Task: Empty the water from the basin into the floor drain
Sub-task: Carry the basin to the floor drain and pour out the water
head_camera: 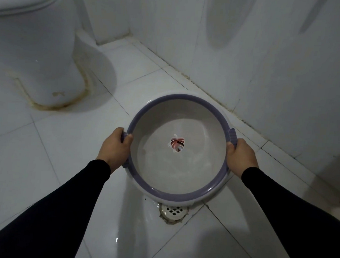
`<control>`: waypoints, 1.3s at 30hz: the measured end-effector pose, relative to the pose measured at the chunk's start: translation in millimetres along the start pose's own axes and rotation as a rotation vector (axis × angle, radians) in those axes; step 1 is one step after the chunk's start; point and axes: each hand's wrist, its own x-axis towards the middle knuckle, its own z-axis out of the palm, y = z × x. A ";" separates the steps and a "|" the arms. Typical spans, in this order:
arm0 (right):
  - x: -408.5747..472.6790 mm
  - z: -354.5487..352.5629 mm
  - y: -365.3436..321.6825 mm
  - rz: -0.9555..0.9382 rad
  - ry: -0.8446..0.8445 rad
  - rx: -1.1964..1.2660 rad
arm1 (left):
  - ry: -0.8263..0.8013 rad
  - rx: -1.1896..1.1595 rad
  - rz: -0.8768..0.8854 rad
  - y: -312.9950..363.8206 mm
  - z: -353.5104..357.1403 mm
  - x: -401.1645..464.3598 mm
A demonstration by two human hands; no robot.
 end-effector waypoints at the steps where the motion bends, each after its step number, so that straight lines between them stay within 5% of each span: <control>1: 0.0 -0.1 0.0 -0.001 -0.001 0.000 | -0.002 0.000 -0.003 0.1 0.2 -0.3; 39: -9.1 -7.1 -1.8 -0.023 0.006 0.021 | 0.013 -0.001 0.034 -3.2 -8.0 1.1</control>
